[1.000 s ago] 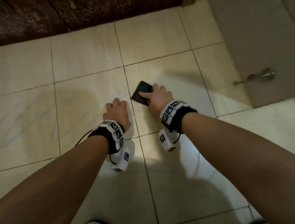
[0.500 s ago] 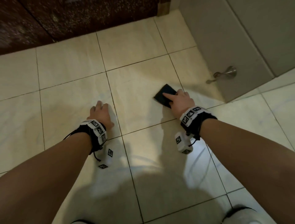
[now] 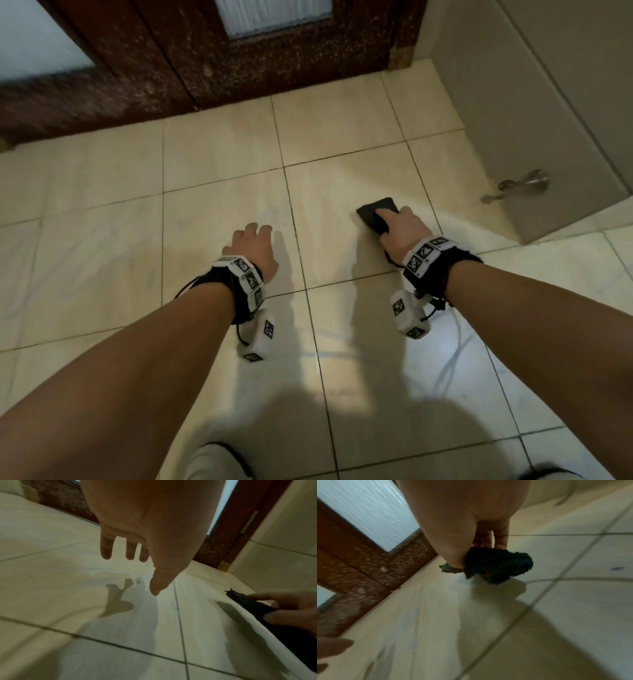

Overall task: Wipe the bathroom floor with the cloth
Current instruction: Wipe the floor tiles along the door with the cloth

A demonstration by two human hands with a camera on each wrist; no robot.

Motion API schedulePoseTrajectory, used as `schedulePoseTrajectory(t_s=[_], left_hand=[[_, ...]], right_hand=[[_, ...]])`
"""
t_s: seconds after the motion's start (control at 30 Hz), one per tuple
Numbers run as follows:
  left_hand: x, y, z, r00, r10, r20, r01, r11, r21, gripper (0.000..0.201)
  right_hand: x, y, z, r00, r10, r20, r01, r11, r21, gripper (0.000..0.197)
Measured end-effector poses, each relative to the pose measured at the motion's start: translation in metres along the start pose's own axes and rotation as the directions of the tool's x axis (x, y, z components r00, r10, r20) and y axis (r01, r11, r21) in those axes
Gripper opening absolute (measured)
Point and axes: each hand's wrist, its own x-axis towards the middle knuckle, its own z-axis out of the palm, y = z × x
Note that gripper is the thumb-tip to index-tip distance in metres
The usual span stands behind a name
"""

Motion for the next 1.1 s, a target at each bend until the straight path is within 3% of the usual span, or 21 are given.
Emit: schedulePoseTrajectory(t_s=[0.1, 0.33, 0.57, 0.7, 0.83, 1.0, 1.1], left_hand=[[-0.014, -0.042, 0.005, 0.993, -0.117, 0.018, 0.118, 0.992, -0.054, 0.070], [-0.009, -0.107, -0.003, 0.973, -0.224, 0.058, 0.232, 0.951, -0.205, 0.074], [-0.001, -0.131, -0.002, 0.990, -0.136, -0.027, 0.124, 0.958, -0.258, 0.052], [0.003, -0.147, -0.002, 0.994, -0.104, -0.018, 0.098, 0.970, -0.221, 0.054], [0.015, -0.151, 0.002, 0.990, -0.141, -0.018, 0.132, 0.958, -0.256, 0.058], [0.031, -0.160, 0.008, 0.971, -0.191, -0.143, 0.134, 0.933, -0.334, 0.053], [0.020, -0.175, 0.013, 0.956, -0.255, -0.145, 0.185, 0.907, -0.378, 0.053]], right_hand=[[0.008, -0.050, -0.002, 0.990, -0.119, -0.080, 0.124, 0.990, 0.070, 0.052], [0.013, -0.117, 0.008, 0.976, -0.188, -0.107, 0.201, 0.972, 0.125, 0.053], [0.025, -0.189, 0.007, 0.979, -0.178, -0.097, 0.186, 0.979, 0.082, 0.053], [0.017, -0.218, 0.014, 0.984, -0.174, -0.049, 0.174, 0.985, 0.000, 0.053], [0.034, -0.222, 0.023, 0.986, -0.162, -0.048, 0.160, 0.986, -0.036, 0.052], [0.068, -0.203, 0.030, 0.987, -0.132, -0.096, 0.136, 0.990, 0.030, 0.051], [0.074, -0.193, 0.033, 0.988, -0.118, -0.097, 0.121, 0.992, 0.025, 0.051]])
